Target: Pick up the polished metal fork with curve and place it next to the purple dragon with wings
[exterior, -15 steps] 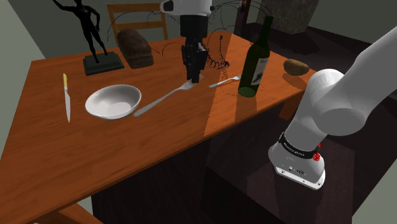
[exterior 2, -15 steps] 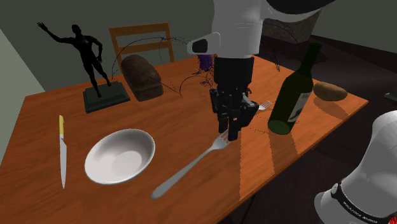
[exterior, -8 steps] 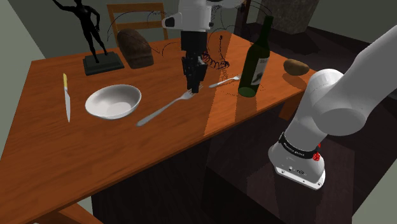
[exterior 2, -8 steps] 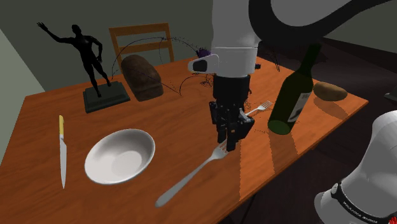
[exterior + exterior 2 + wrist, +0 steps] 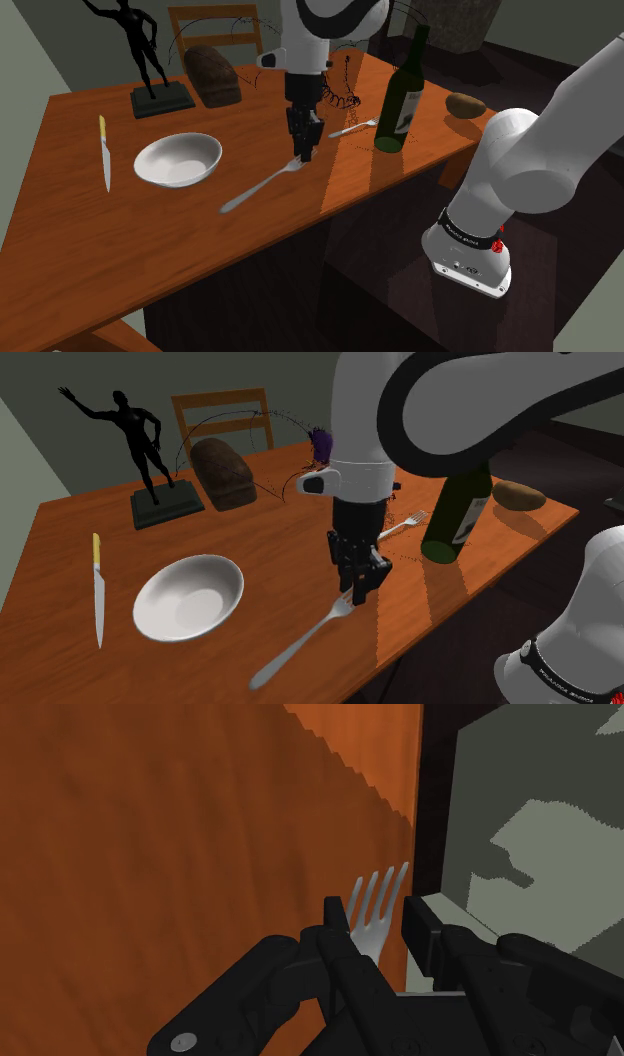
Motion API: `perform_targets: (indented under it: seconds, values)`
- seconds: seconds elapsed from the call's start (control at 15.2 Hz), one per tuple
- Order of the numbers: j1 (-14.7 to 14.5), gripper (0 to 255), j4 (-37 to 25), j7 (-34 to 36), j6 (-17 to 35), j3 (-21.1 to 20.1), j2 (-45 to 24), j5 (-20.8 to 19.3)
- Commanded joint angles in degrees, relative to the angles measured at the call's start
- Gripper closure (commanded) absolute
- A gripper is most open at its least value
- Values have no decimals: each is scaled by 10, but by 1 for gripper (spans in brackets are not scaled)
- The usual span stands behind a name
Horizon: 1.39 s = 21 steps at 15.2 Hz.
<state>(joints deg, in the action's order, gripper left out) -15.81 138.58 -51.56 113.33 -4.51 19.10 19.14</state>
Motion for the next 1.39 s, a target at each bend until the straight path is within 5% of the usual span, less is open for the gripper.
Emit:
perform_targets:
  seconds: [0.0, 0.86, 1.32]
  values:
    - [-1, 255, 11, -5, 17, -1, -5, 2]
    - [-6, 255, 64, -36, 123, -5, -62, 23]
    - [-7, 255, 66, -38, 126, -6, -64, 24]
